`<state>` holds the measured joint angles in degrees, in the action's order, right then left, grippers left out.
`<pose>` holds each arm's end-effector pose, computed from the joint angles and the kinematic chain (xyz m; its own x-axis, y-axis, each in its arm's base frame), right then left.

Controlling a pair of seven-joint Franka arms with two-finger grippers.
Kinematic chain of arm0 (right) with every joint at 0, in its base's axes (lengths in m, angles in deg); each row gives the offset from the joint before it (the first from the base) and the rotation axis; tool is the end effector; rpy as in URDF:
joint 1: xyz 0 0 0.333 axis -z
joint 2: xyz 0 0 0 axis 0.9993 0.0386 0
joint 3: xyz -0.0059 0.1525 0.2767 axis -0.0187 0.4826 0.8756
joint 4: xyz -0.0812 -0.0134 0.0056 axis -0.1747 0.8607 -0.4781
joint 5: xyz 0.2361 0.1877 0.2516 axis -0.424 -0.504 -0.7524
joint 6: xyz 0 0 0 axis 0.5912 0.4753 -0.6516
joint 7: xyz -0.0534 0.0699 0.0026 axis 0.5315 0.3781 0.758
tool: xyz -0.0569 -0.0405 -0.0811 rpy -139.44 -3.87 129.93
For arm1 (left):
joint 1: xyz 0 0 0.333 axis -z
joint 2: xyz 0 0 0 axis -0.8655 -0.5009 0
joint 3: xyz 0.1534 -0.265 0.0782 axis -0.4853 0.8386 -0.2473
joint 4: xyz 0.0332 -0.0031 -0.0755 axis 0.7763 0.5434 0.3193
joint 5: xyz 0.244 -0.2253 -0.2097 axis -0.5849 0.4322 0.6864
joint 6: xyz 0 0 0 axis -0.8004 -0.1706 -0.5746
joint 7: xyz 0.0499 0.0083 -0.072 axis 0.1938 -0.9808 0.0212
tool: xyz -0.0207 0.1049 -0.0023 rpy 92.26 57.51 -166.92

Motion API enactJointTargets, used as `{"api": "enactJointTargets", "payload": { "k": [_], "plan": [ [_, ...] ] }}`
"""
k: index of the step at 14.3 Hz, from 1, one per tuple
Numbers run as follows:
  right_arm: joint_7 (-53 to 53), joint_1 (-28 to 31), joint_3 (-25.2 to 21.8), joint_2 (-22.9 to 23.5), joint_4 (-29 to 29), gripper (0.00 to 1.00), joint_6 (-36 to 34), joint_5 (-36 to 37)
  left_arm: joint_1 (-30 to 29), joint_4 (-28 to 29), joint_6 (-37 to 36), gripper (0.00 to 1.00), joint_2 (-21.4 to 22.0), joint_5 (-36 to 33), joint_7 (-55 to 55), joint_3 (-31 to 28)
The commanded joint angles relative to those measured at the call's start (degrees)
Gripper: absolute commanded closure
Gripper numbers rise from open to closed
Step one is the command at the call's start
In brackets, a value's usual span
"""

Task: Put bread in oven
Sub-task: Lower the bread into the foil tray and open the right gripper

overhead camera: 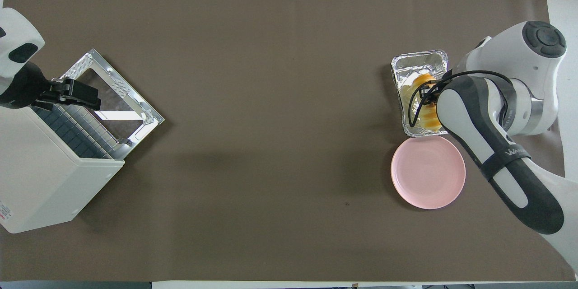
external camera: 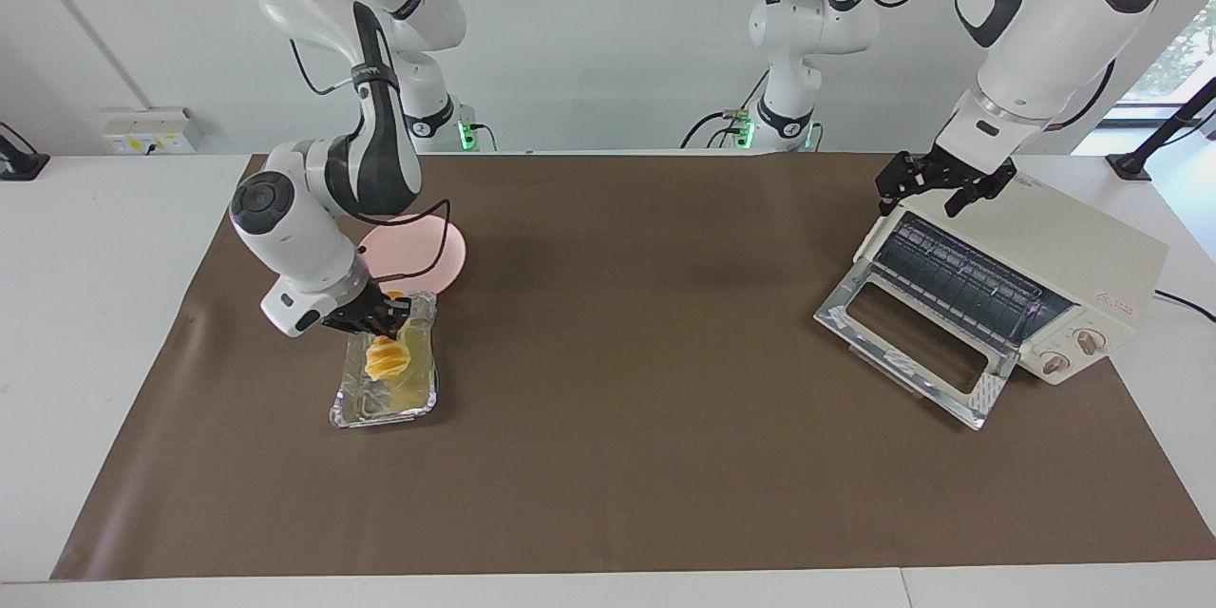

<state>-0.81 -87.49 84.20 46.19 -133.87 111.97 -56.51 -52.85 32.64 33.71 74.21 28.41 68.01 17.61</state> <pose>0.6174 0.0243 0.3487 0.9980 0.0366 -0.0523 0.0323 -0.9962 -0.0810 0.5593 -0.0577 0.5791 0.9945 -0.0855 -0.0606 -0.0833 -0.9958 0.0379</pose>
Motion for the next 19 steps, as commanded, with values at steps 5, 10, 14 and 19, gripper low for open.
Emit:
{"api": "enactJointTargets", "payload": {
  "k": [5,10,14,19],
  "plan": [
    [0.9,0.3,0.3,1.2,-1.4,0.96,4.8,0.5,-0.1,0.5,0.2,0.0,1.0,0.6,0.6,-0.1],
    [0.7,0.3,0.3,1.2,-0.3,0.0,4.0,0.8,-0.1,0.5,0.2,0.0,1.0,0.6,0.6,-0.1],
    [1.5,1.0,0.2,1.3,2.1,0.0,2.0,0.9,-0.1,0.5,0.1,0.0,1.0,0.6,0.6,-0.1],
    [6.7,5.3,0.2,1.6,0.1,0.0,2.5,0.8,-0.1,0.5,0.2,0.0,1.0,0.6,0.6,-0.1]
  ]
}}
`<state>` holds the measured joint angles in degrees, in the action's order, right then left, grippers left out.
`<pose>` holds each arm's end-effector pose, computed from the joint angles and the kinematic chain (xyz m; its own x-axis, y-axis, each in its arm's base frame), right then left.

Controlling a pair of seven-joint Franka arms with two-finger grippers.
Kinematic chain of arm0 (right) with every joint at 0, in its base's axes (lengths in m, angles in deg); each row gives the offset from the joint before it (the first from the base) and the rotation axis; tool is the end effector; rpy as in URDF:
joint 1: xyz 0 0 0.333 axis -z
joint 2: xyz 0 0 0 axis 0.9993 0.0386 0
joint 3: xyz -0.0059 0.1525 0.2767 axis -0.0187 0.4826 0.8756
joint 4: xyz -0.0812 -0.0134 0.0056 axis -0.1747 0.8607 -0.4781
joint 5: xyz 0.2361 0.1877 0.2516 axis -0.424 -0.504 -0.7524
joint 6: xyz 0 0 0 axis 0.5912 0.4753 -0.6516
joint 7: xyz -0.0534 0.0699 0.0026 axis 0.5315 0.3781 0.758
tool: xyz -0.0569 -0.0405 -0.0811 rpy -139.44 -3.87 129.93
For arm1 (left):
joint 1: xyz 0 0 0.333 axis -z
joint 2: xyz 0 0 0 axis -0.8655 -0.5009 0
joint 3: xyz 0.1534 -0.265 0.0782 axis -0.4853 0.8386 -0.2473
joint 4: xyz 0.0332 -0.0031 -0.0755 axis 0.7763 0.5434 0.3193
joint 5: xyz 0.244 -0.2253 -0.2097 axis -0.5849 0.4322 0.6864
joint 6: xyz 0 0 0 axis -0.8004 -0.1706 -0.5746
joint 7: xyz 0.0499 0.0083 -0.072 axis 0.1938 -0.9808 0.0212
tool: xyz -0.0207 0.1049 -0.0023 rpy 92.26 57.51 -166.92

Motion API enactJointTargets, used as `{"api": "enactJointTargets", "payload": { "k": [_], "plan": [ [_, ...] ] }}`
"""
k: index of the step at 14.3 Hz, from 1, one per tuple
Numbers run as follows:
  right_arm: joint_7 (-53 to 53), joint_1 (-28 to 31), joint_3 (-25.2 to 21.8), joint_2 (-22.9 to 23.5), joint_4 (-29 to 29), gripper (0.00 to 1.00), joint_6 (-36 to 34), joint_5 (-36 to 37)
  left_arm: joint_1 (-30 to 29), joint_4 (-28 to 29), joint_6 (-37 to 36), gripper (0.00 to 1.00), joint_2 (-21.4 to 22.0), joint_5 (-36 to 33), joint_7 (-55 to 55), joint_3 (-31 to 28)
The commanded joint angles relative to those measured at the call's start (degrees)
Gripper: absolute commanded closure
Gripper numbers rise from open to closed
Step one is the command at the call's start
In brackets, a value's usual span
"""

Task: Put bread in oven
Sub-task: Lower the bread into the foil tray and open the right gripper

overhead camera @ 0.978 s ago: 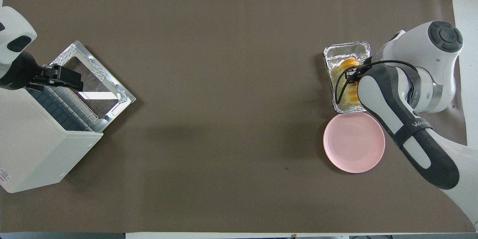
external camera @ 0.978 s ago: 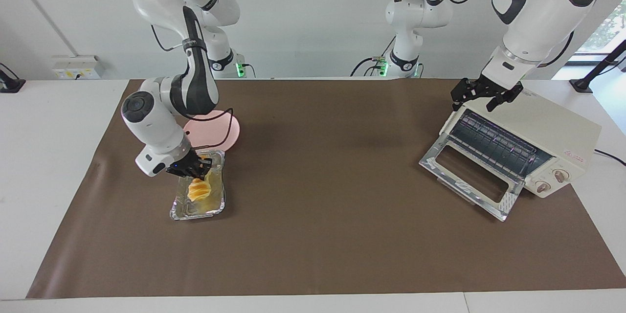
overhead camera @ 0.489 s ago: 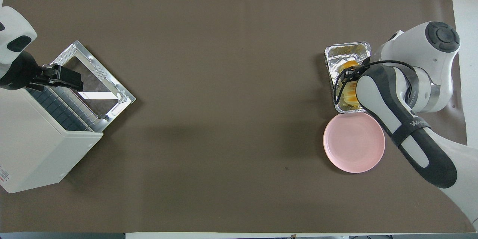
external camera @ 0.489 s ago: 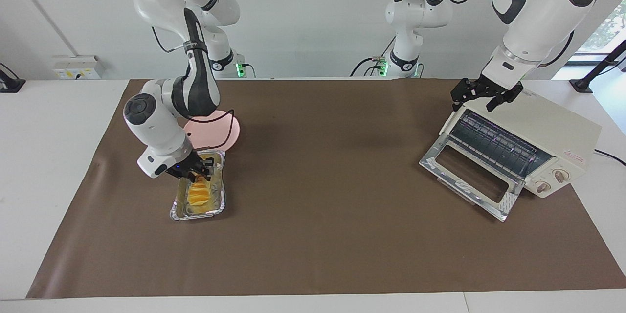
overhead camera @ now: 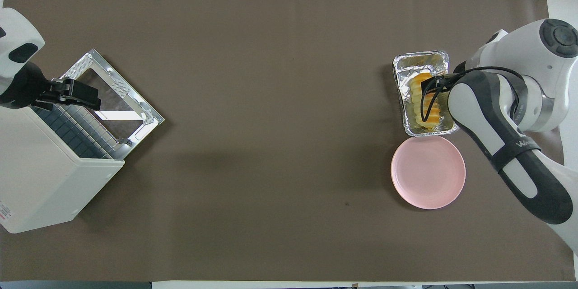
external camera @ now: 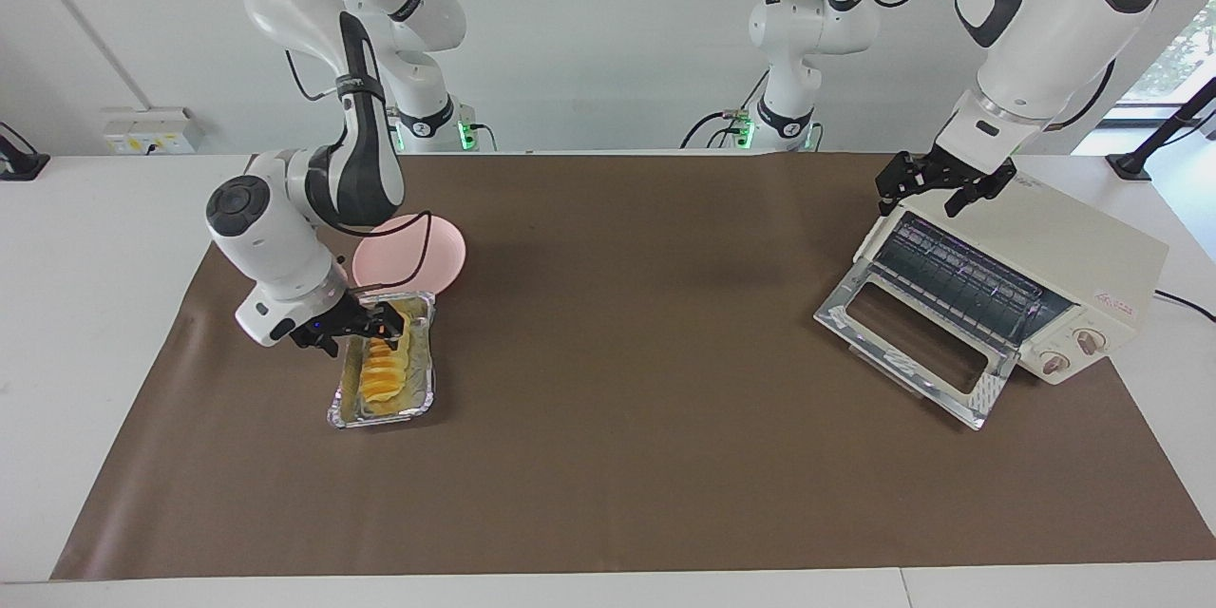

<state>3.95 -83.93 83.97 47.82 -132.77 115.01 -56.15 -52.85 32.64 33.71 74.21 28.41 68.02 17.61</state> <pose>0.6288 -0.0178 0.3439 0.9986 0.0527 -0.0026 0.0523 -0.9959 -0.0738 0.5593 -0.0577 0.5791 0.9945 -0.0853 -0.0606 -0.0831 -0.9958 0.0379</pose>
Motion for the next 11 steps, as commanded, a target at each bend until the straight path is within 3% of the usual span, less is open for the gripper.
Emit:
{"api": "enactJointTargets", "payload": {
  "k": [1,3,5,11],
  "plan": [
    [2.3,2.5,0.5,-0.3,-2.4,0.0,-0.1,0.4,-0.1,0.5,0.2,0.0,1.0,0.6,0.6,-0.1],
    [3.5,3.7,0.5,-0.4,-3.2,0.0,-0.1,0.3,-0.1,0.5,0.2,0.0,1.0,0.6,0.6,-0.1],
    [4.7,4.4,0.5,-0.5,-3.3,0.07,-0.2,0.3,-0.1,0.5,0.2,0.0,1.0,0.6,0.6,-0.1],
    [5.2,4.8,0.5,-0.6,-4.8,0.39,1.6,0.1,-0.1,0.5,0.2,0.0,1.0,0.6,0.6,-0.1]
  ]
}}
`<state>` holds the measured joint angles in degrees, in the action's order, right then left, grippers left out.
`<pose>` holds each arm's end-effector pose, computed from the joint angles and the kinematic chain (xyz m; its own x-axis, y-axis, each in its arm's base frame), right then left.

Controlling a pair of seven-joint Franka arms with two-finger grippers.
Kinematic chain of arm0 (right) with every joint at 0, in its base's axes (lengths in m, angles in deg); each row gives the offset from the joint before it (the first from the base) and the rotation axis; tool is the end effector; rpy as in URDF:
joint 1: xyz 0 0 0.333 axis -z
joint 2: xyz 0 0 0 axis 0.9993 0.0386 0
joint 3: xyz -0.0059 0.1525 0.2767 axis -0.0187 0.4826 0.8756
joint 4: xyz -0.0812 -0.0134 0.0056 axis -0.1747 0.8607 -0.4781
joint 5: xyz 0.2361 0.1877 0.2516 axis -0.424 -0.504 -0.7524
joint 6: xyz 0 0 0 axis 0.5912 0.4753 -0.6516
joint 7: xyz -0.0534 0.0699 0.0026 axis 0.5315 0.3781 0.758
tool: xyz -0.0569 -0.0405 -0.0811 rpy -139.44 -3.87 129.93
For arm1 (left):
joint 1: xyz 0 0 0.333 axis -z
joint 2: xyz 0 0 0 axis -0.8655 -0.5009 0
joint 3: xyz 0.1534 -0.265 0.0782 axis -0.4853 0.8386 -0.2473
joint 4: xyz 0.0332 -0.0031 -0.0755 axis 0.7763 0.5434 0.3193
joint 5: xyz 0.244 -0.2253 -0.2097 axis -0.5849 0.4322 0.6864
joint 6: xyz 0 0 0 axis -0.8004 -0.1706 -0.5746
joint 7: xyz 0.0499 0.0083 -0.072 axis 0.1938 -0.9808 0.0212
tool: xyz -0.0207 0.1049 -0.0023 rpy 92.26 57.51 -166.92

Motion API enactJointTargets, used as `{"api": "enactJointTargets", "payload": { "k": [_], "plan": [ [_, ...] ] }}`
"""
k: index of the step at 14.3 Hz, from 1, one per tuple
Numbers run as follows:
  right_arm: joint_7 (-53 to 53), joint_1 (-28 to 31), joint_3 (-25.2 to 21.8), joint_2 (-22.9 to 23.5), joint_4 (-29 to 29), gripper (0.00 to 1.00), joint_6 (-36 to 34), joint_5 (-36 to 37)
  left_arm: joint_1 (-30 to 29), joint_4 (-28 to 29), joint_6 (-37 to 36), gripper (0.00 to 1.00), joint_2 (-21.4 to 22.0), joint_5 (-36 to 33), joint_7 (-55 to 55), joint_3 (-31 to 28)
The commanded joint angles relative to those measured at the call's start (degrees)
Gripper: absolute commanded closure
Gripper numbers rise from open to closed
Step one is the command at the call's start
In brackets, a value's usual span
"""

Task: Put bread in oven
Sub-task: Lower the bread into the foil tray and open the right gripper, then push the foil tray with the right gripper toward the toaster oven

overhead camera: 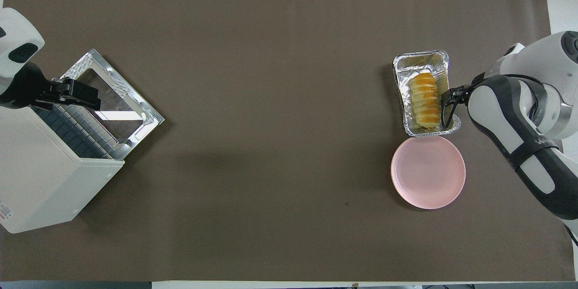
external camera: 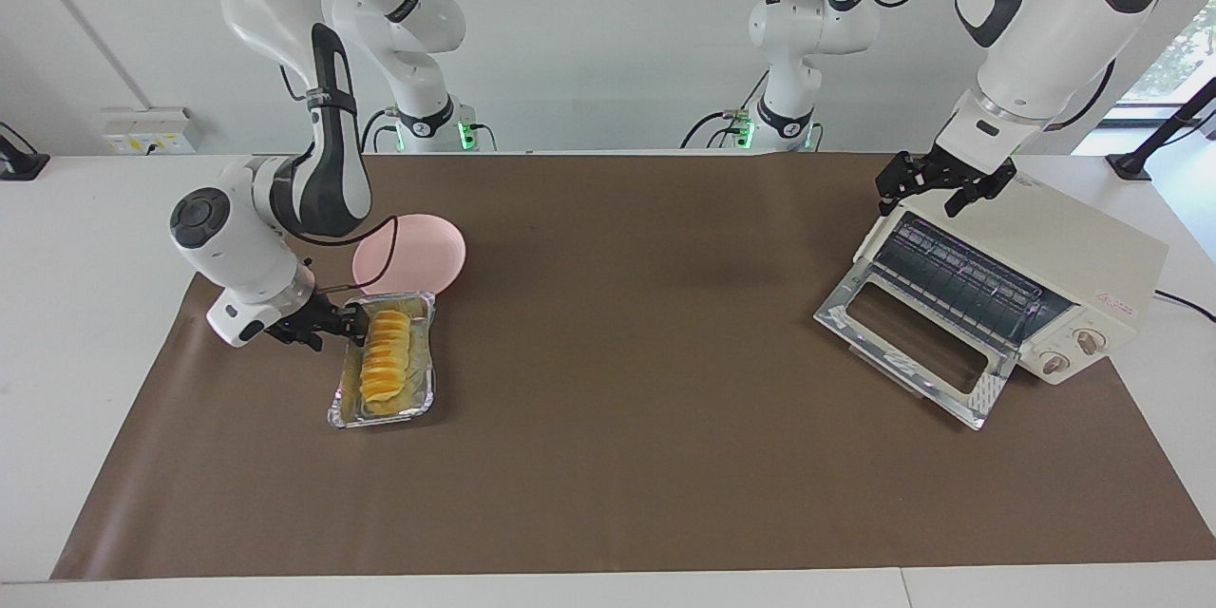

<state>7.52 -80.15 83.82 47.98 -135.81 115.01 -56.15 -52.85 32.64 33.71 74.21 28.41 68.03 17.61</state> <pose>0.6117 -0.0590 0.3188 0.9975 0.0471 -0.0534 0.0427 -0.9958 -0.0812 0.5593 -0.0577 0.5791 0.9945 -0.0851 -0.0606 -0.0829 -0.9958 0.0378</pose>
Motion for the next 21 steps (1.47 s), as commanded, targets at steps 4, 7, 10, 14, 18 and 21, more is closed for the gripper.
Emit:
{"api": "enactJointTargets", "payload": {
  "k": [4,7,10,14,18,21],
  "plan": [
    [1.6,1.1,0.6,-0.7,-2.6,0.69,3.0,0.1,-0.1,0.5,0.1,0.0,1.0,0.6,0.6,-0.1],
    [1.6,0.8,0.7,-0.6,-2.0,1.0,3.1,0.1,-0.1,0.5,0.2,0.0,1.0,0.6,0.6,-0.1],
    [1.6,0.3,0.8,-0.5,-1.5,1.0,3.1,0.0,-0.1,0.5,0.2,0.0,1.0,0.6,0.6,-0.1],
    [1.2,-0.3,1.3,-0.4,1.5,1.0,1.4,-0.4,-0.1,0.5,0.2,0.0,1.0,0.6,0.6,-0.1],
    [-2.8,-5.9,1.5,-0.6,10.0,1.0,-6.6,-0.6,-0.1,0.5,0.2,0.0,1.0,0.6,0.5,-0.1],
    [-8.7,-12.8,1.5,-0.5,15.2,1.0,-9.6,-0.6,-0.1,0.5,0.2,0.0,1.0,0.6,0.6,-0.1]
  ]
}}
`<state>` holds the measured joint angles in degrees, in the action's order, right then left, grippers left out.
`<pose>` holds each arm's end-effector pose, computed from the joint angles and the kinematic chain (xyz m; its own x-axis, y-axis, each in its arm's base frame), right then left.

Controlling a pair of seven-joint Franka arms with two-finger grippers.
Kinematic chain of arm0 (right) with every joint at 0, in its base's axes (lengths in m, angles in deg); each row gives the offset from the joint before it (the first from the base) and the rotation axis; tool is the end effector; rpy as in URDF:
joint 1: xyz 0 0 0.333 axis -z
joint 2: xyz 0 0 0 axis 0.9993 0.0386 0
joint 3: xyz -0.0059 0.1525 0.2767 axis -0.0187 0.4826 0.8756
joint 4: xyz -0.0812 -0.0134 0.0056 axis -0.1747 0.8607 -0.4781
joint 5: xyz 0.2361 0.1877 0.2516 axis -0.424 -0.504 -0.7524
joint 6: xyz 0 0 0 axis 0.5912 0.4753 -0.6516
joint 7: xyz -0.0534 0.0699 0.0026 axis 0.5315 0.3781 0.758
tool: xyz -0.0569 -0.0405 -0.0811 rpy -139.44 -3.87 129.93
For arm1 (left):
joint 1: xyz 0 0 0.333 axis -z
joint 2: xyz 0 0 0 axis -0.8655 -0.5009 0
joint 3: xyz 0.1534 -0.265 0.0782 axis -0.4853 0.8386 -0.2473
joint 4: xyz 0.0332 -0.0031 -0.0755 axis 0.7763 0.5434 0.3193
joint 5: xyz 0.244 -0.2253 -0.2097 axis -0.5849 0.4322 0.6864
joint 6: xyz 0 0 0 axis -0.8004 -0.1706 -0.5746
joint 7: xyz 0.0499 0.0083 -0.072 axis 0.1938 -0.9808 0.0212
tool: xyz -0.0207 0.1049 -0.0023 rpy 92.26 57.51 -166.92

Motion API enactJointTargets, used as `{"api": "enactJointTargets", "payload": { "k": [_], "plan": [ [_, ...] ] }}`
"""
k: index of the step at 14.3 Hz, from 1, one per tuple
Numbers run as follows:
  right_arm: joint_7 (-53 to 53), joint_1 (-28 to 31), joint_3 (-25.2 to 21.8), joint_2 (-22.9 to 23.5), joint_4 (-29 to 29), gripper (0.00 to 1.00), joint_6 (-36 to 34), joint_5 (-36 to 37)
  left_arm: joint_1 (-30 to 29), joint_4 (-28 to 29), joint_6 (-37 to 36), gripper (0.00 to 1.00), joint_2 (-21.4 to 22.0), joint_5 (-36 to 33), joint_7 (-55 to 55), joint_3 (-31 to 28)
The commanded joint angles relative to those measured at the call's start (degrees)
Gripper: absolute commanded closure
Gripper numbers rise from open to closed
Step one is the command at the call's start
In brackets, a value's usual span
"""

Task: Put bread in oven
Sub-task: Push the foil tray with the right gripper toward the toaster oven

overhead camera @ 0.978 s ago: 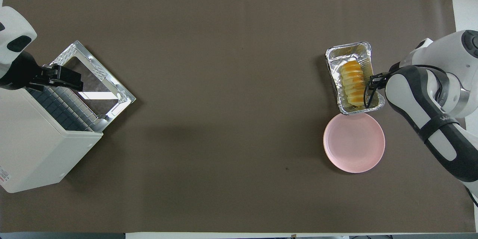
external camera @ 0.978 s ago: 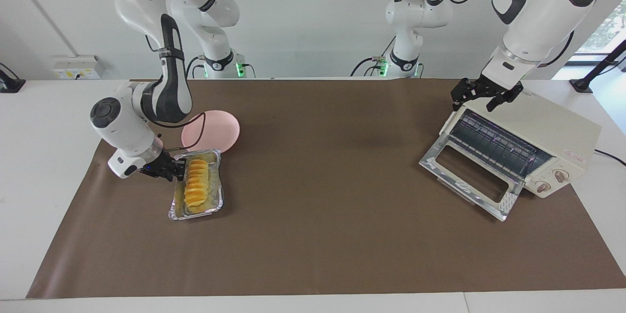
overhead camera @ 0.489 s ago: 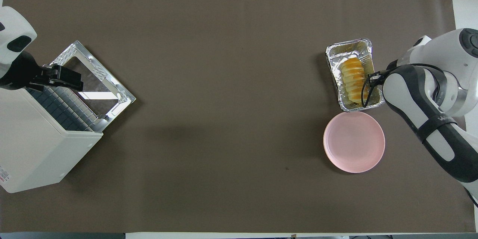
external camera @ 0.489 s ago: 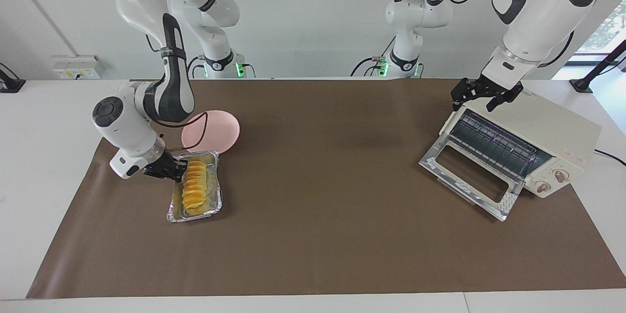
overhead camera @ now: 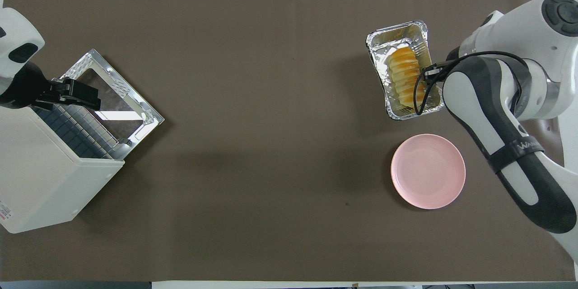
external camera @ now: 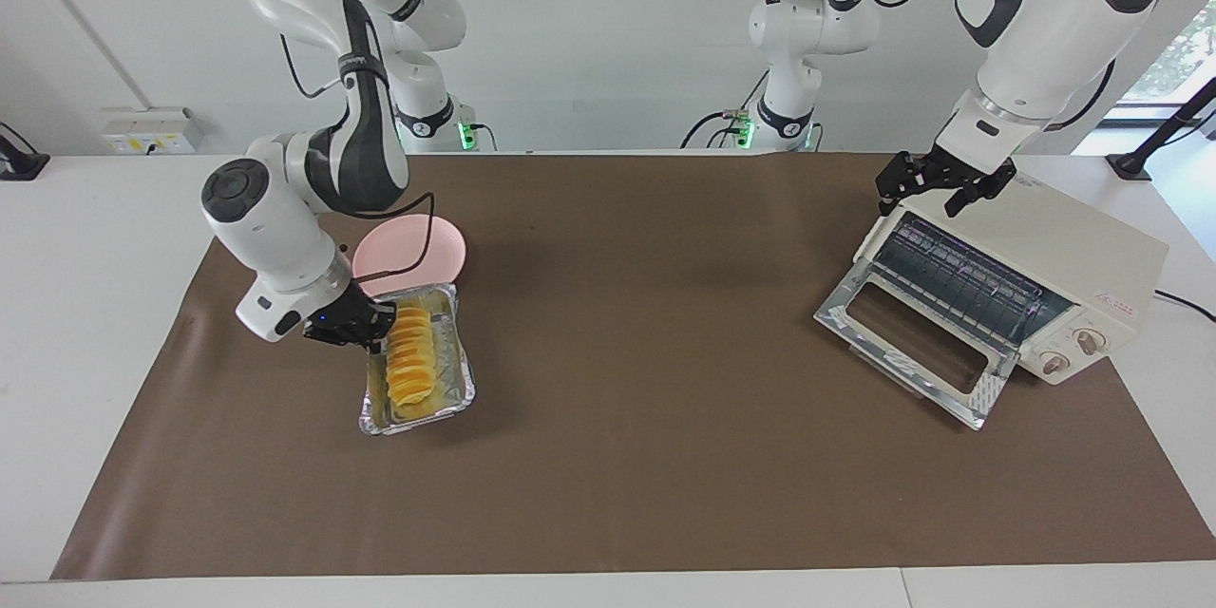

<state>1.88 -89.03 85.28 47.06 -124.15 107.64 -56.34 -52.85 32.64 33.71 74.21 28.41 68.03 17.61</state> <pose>0.6471 0.0536 0.4107 0.9906 0.1331 0.0313 0.1354 -0.9870 -0.0861 0.5593 -0.0577 0.5791 0.9945 -0.0851 -0.0606 -0.0829 -0.9958 0.0378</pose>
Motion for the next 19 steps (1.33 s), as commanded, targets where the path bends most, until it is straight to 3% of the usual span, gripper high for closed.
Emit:
{"api": "enactJointTargets", "payload": {
  "k": [1,4,9,19],
  "plan": [
    [-6.1,-6.4,0.0,0.6,3.8,1.0,-1.7,-0.5,-0.1,0.5,0.2,0.0,1.0,0.6,0.6,-0.1],
    [-17.4,-14.7,-0.1,2.1,4.1,1.0,0.5,0.5,-0.1,0.5,0.2,0.0,1.0,0.6,0.6,-0.1],
    [-26.8,-22.8,0.0,10.5,10.4,1.0,0.5,-0.4,-0.1,0.5,0.2,0.0,1.0,0.6,0.5,-0.1],
    [-38.6,-24.9,0.0,12.8,8.3,1.0,7.5,-0.5,-0.1,0.5,0.1,0.0,1.0,0.6,0.6,-0.1]
  ]
}}
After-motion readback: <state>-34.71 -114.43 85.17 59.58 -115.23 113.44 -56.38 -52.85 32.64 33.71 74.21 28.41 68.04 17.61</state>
